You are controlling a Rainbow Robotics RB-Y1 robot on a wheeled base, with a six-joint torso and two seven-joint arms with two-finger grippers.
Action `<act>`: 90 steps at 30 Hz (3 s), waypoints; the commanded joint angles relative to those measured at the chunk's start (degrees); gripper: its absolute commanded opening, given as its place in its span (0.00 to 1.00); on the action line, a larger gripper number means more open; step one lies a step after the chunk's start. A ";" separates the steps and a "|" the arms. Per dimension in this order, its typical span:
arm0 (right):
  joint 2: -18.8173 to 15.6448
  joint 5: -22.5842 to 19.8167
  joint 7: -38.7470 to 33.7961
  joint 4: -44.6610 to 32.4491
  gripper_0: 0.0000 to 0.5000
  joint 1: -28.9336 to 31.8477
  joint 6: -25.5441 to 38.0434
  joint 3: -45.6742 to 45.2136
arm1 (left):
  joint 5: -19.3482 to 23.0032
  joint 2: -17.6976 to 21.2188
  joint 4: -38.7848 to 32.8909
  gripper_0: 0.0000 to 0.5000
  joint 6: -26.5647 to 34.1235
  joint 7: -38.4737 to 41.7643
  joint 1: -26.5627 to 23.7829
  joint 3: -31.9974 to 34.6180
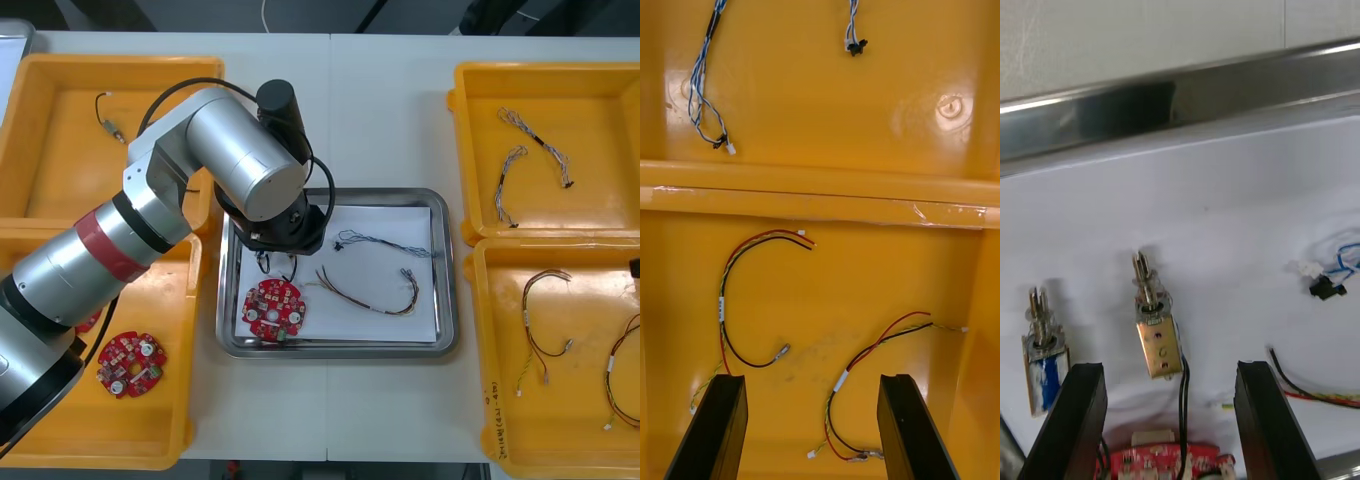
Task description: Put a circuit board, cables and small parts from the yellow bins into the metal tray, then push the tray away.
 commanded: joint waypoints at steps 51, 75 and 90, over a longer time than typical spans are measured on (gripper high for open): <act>-4.00 -6.02 -5.17 -2.72 1.00 -7.09 0.16 12.05 | 12.31 26.27 -33.58 1.00 18.51 -5.40 22.73 42.84; -3.82 -5.76 -4.55 -3.24 1.00 -28.10 0.16 46.51 | 14.59 27.76 -36.66 1.00 18.51 -15.68 33.19 53.04; 0.75 -3.39 1.51 2.03 1.00 -37.06 0.16 66.46 | 15.29 27.76 -36.66 1.00 18.51 -16.21 34.07 53.92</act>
